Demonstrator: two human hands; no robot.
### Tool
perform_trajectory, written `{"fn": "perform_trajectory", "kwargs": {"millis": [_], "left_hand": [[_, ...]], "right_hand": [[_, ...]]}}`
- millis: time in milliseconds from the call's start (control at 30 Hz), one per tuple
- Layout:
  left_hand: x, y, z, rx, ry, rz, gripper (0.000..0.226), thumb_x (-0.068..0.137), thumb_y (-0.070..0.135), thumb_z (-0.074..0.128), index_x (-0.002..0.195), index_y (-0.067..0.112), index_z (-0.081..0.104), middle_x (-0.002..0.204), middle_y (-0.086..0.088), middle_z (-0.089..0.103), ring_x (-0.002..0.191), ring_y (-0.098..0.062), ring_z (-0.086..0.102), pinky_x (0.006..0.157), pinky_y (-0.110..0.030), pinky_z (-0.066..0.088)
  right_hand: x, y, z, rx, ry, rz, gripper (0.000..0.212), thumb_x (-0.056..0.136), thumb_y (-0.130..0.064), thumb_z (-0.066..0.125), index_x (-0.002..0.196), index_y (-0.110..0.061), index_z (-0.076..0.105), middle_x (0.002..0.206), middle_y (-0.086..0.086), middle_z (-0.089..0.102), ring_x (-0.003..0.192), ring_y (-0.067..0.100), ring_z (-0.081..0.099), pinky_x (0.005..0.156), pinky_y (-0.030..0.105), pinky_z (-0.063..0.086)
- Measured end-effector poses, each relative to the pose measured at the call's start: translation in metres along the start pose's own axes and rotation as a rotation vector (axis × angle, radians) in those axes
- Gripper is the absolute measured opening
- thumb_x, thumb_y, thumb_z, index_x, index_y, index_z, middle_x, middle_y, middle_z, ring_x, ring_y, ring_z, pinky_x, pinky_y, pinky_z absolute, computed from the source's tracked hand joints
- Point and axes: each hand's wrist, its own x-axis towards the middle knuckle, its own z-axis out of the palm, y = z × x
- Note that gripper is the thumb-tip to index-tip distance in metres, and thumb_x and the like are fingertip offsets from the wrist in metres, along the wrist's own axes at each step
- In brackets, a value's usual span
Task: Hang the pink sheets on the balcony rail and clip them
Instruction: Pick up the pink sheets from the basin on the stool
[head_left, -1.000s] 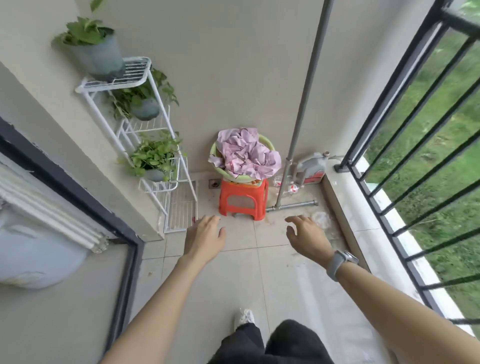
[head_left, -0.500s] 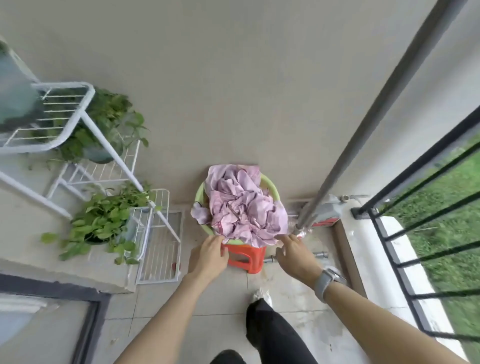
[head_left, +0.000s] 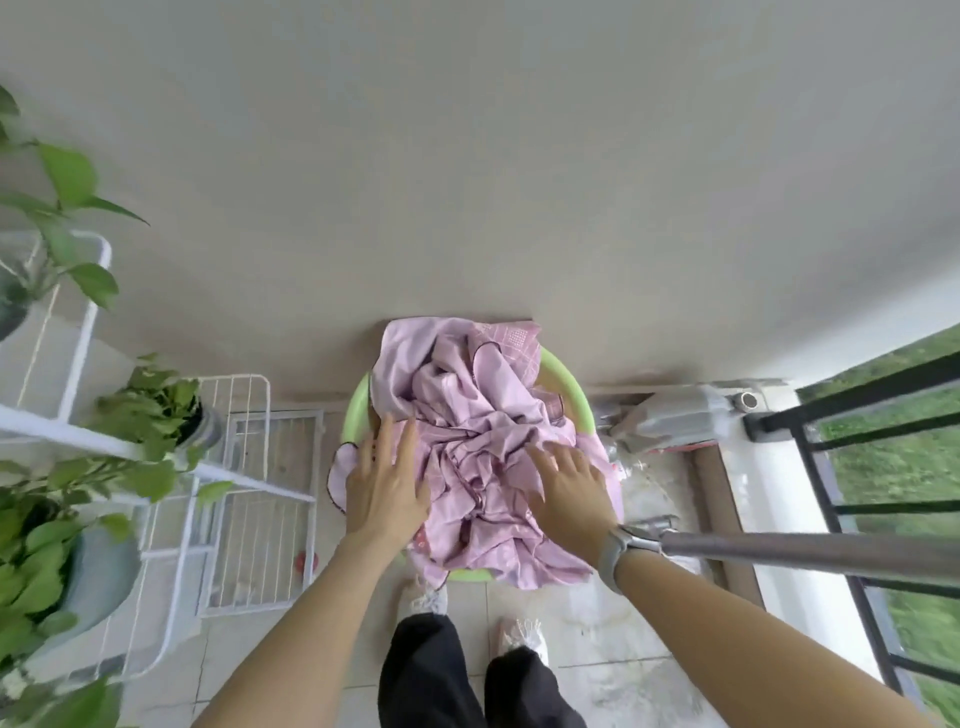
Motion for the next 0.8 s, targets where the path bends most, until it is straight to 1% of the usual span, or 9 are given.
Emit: {"fn": "perform_trajectory", "kwargs": {"millis": [100, 167, 233, 333, 400, 500, 567, 633, 800], "left_hand": [[0.042, -0.020, 0.025, -0.026, -0.084, -0.035, 0.078, 0.085, 0.035, 0.058, 0.145, 0.019, 0.010, 0.153, -0.013, 0.008, 0.138, -0.036, 0.014, 0.106, -0.048, 0.029], [0.058, -0.028, 0.035, -0.170, -0.143, -0.043, 0.060, 0.086, 0.027, 0.058, 0.137, 0.011, 0.031, 0.138, -0.019, 0.040, 0.125, -0.037, 0.038, 0.093, -0.045, 0.042], [0.058, -0.027, 0.034, -0.413, -0.119, -0.083, 0.011, 0.090, 0.015, 0.052, 0.092, 0.005, 0.053, 0.092, -0.021, 0.062, 0.094, -0.039, 0.057, 0.068, -0.036, 0.040], [0.048, -0.018, 0.020, -0.591, -0.058, -0.090, 0.028, 0.093, 0.010, 0.045, 0.065, 0.011, 0.041, 0.054, -0.002, 0.044, 0.062, -0.028, 0.047, 0.056, -0.030, 0.025], [0.042, -0.010, 0.004, -0.602, -0.028, -0.053, 0.035, 0.094, 0.011, 0.043, 0.060, 0.016, 0.037, 0.052, 0.002, 0.039, 0.057, -0.022, 0.039, 0.056, -0.029, 0.024], [0.043, 0.002, -0.024, -0.620, 0.028, -0.024, 0.031, 0.095, 0.014, 0.041, 0.063, 0.015, 0.038, 0.057, -0.014, 0.049, 0.061, -0.034, 0.044, 0.059, -0.033, 0.028], [0.047, 0.015, -0.054, -0.671, 0.097, -0.006, 0.032, 0.095, 0.014, 0.041, 0.063, 0.017, 0.040, 0.061, -0.013, 0.050, 0.066, -0.033, 0.045, 0.062, -0.033, 0.029], [0.049, 0.032, -0.088, -0.727, 0.155, 0.029, 0.029, 0.095, 0.012, 0.041, 0.066, 0.009, 0.045, 0.062, 0.003, 0.043, 0.066, -0.022, 0.040, 0.066, -0.029, 0.029], [0.045, 0.071, -0.166, -0.811, 0.162, 0.096, 0.033, 0.097, 0.015, 0.034, 0.065, 0.011, 0.043, 0.066, 0.001, 0.043, 0.067, -0.015, 0.041, 0.068, -0.029, 0.030]], "right_hand": [[0.034, 0.000, 0.025, -0.044, 0.016, 0.045, 0.062, 0.089, -0.032, 0.043, 0.142, -0.026, 0.012, 0.152, 0.005, 0.008, 0.139, 0.031, 0.008, 0.109, 0.054, 0.019], [0.049, -0.001, 0.035, -0.056, -0.006, 0.074, 0.070, 0.088, -0.035, 0.046, 0.143, -0.030, 0.003, 0.154, 0.007, 0.000, 0.137, 0.035, 0.012, 0.106, 0.056, 0.025], [0.057, -0.002, 0.036, -0.052, -0.014, 0.109, 0.072, 0.087, -0.037, 0.049, 0.143, -0.029, 0.004, 0.151, 0.010, 0.012, 0.126, 0.036, 0.033, 0.096, 0.051, 0.036], [0.058, 0.004, 0.030, -0.025, 0.005, 0.132, 0.040, 0.089, -0.028, 0.045, 0.127, -0.017, 0.041, 0.122, 0.012, 0.052, 0.106, 0.032, 0.050, 0.080, 0.038, 0.040], [0.053, 0.008, 0.020, 0.066, 0.035, 0.116, 0.021, 0.090, -0.020, 0.044, 0.102, -0.009, 0.057, 0.102, 0.012, 0.061, 0.097, 0.031, 0.054, 0.073, 0.035, 0.040], [0.042, 0.009, -0.008, 0.258, 0.142, 0.107, 0.014, 0.086, -0.011, 0.050, 0.085, -0.002, 0.061, 0.086, 0.016, 0.062, 0.085, 0.034, 0.057, 0.072, 0.039, 0.044], [0.034, 0.001, -0.036, 0.350, 0.196, 0.087, 0.012, 0.083, -0.006, 0.051, 0.086, -0.002, 0.063, 0.087, 0.016, 0.064, 0.083, 0.034, 0.058, 0.074, 0.042, 0.045], [0.023, -0.009, -0.070, 0.424, 0.226, 0.084, 0.012, 0.083, -0.002, 0.050, 0.087, -0.003, 0.062, 0.090, 0.015, 0.063, 0.083, 0.033, 0.057, 0.075, 0.041, 0.045], [-0.012, -0.031, -0.162, 0.555, 0.449, 0.083, 0.014, 0.082, 0.005, 0.051, 0.089, 0.000, 0.063, 0.091, 0.015, 0.064, 0.085, 0.028, 0.057, 0.068, 0.021, 0.033]]}}
